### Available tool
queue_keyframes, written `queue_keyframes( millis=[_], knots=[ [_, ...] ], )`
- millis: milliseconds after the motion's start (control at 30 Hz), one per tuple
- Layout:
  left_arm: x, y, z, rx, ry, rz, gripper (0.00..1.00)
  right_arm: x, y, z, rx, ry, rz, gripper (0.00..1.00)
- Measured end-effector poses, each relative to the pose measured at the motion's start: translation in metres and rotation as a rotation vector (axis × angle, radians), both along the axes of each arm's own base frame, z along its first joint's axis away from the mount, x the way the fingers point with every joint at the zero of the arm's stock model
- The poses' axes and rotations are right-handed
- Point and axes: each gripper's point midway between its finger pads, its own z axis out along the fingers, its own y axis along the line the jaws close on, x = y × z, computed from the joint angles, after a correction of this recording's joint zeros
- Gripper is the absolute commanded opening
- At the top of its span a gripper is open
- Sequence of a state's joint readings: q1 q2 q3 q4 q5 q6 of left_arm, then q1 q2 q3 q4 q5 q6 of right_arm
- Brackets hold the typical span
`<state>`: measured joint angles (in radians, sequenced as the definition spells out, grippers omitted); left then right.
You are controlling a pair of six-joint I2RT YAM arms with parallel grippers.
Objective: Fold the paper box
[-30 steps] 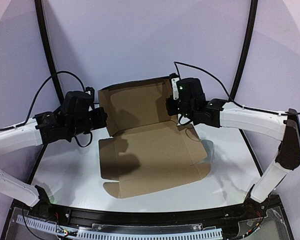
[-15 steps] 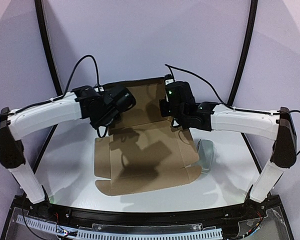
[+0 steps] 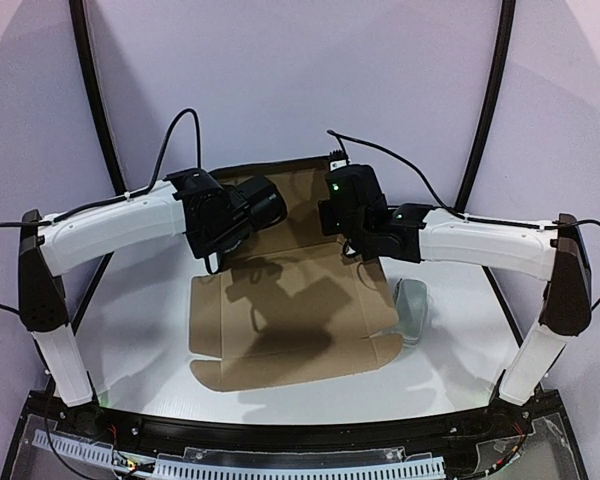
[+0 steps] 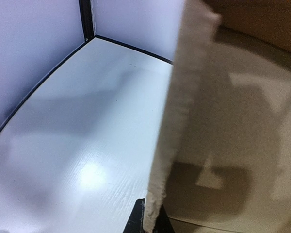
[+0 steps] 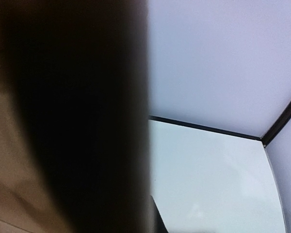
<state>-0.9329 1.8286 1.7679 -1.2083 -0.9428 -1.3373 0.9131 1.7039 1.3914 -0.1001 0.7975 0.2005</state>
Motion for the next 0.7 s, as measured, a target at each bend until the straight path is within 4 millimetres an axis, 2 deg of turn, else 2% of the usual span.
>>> queue_keyframes(
  millis=[100,200,267,367,500,533,600,700],
  knots=[
    [-0.004,0.004,-0.006,0.062,0.045,-0.053,0.01,-0.002,0.005,-0.005,-0.008,0.022,0.038,0.09],
    [-0.009,0.008,-0.011,0.078,0.076,-0.119,0.01,-0.007,0.011,-0.013,-0.015,0.055,0.092,0.17],
    [-0.011,0.01,-0.014,0.059,0.081,-0.166,0.01,-0.008,0.01,-0.014,-0.02,0.063,0.106,0.26],
    [-0.012,0.011,-0.01,0.034,0.068,-0.221,0.01,-0.01,0.012,-0.011,-0.021,0.067,0.132,0.32],
    [-0.008,0.012,-0.002,0.038,0.048,-0.251,0.01,-0.012,0.01,-0.006,-0.026,0.068,0.156,0.51],
    [-0.008,0.013,-0.002,0.049,0.051,-0.255,0.01,-0.012,0.01,-0.005,-0.025,0.069,0.162,0.59],
    [-0.008,0.015,-0.005,0.076,0.063,-0.259,0.01,-0.013,0.014,0.0,-0.02,0.071,0.195,0.74],
    [-0.007,0.016,-0.011,0.104,0.079,-0.259,0.01,-0.016,0.022,0.007,-0.003,0.076,0.246,0.87]
  ],
)
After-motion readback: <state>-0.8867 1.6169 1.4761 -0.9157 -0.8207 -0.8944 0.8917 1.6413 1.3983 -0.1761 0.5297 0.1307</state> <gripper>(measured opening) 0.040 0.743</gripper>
